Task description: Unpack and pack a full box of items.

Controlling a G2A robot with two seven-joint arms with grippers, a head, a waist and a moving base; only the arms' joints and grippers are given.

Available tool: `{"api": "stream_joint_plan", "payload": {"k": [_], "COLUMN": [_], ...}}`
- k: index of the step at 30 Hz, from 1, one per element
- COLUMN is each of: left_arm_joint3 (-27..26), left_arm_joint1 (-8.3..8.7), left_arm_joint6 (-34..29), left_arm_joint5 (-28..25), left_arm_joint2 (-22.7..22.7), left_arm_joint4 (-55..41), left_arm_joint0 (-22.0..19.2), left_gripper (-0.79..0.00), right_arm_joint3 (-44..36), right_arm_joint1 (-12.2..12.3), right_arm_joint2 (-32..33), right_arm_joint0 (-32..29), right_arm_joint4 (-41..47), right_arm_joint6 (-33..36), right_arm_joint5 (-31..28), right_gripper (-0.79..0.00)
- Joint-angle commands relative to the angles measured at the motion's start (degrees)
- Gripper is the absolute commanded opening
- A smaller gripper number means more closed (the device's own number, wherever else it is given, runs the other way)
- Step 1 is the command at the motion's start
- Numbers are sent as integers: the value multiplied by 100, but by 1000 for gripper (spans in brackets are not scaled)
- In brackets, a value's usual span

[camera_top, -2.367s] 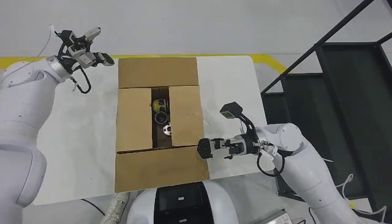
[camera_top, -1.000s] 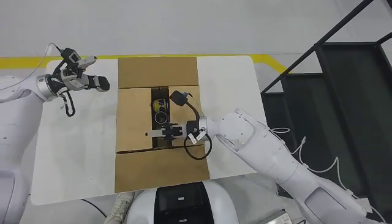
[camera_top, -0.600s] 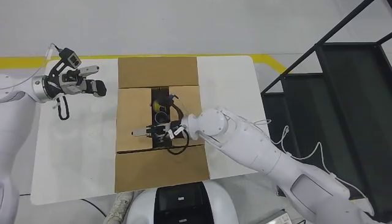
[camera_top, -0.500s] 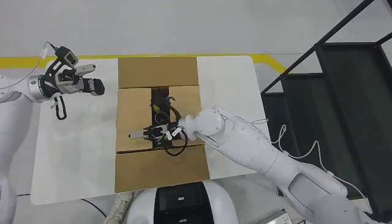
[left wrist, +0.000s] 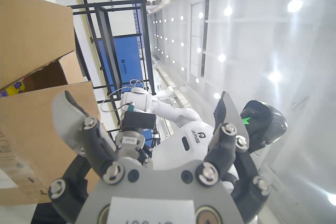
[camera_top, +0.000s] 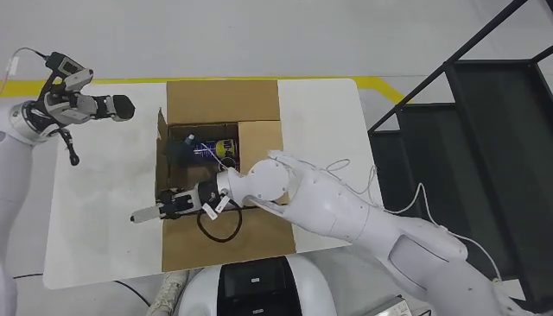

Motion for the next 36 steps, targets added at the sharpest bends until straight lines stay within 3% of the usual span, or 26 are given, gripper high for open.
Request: {"api": "stream_joint_plan", "payload": {"k": [1,6,10,16,22,30,36], "left_arm_joint3": [-128,-472,-712,-219,170,432,796], "left_arm_joint1": [28,127,196,257,220,0,-171], "left_arm_joint6": [-4,-4,-4,111,525,977,1132], "left_arm_joint5": [116,369,931,1413,1504,1429,1385], "left_arm_joint2": [-61,-189,-74,219,434,866,1105], "left_arm_joint4": [-20,61,143,1210,1747,1792,1768], "left_arm_joint0": [32,144,300,249,206,302,175], "left_gripper": [0,0,0,0,0,0,0], "right_arm_joint3": [266,877,1286,1404,425,-1894,-2907], "right_arm_joint1": [-191,-619,-849,-904,-491,333,634], "right_arm_joint2": [-214,-547,-606,-394,284,1986,2831], "right_arm_joint0": [174,476,591,549,13,-1731,-2720], "right_arm_joint4": [-27,57,190,195,-332,-1380,-1677], "right_arm_joint6": [-73,-126,-55,0,-80,13,334], "right_arm_joint5": [7,40,-39,-199,13,584,697], "right_gripper": [0,0,0,0,0,0,0]}}
